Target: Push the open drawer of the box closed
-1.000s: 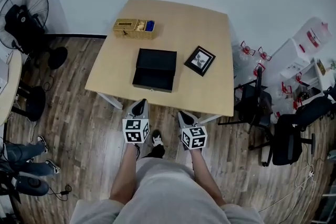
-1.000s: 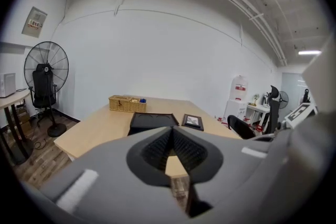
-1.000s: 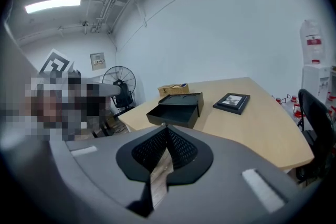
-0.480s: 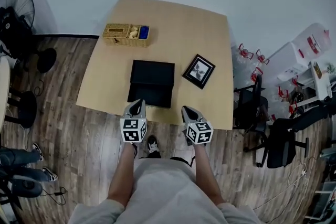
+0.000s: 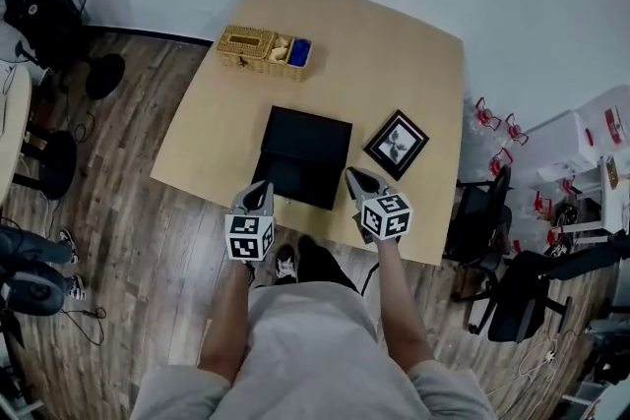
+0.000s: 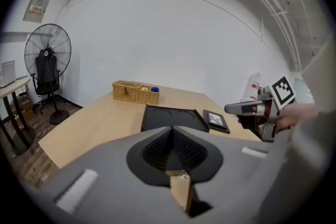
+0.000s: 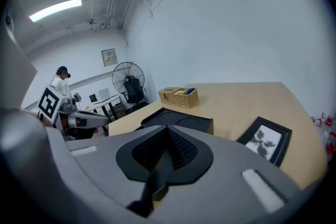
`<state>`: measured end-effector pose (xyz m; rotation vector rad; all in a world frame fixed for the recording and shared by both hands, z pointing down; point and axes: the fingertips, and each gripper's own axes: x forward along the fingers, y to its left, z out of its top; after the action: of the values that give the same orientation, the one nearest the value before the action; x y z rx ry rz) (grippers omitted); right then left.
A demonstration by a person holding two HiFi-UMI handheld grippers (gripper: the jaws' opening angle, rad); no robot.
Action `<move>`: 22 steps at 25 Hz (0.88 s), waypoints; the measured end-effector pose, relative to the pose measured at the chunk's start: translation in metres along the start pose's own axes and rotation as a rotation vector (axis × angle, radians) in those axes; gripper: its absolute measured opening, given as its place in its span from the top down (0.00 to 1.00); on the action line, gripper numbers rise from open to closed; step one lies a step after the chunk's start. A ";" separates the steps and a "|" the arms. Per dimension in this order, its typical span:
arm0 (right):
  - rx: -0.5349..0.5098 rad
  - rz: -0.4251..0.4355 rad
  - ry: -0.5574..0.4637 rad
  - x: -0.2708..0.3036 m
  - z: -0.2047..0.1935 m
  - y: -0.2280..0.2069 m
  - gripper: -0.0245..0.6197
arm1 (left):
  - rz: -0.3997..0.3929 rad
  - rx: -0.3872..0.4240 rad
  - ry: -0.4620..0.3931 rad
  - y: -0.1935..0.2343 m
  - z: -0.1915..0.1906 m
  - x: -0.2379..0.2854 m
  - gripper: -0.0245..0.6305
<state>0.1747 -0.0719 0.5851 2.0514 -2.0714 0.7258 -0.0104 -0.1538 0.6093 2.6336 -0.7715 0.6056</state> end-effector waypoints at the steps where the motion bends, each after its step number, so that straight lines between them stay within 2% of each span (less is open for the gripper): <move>1: -0.004 0.035 0.012 0.010 0.003 0.003 0.96 | 0.013 -0.005 0.005 0.004 -0.001 0.001 0.88; 4: -0.029 0.147 0.069 0.040 0.009 0.012 0.96 | 0.053 -0.013 0.020 0.014 -0.002 0.005 0.88; 9: -0.150 0.306 0.180 0.077 0.019 0.018 0.96 | 0.097 -0.062 0.035 0.010 -0.010 0.013 0.88; 15: -0.288 0.437 0.292 0.104 0.020 0.011 0.96 | 0.135 -0.123 0.039 -0.001 -0.027 0.014 0.88; 19: -0.419 0.491 0.356 0.118 0.020 0.006 0.96 | 0.169 -0.139 0.052 -0.007 -0.047 0.015 0.88; 22: -0.463 0.516 0.376 0.128 0.018 0.007 0.96 | 0.186 -0.129 0.061 -0.008 -0.062 0.012 0.88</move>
<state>0.1644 -0.1957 0.6214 1.0617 -2.2715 0.5603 -0.0156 -0.1266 0.6672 2.4324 -1.0093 0.6583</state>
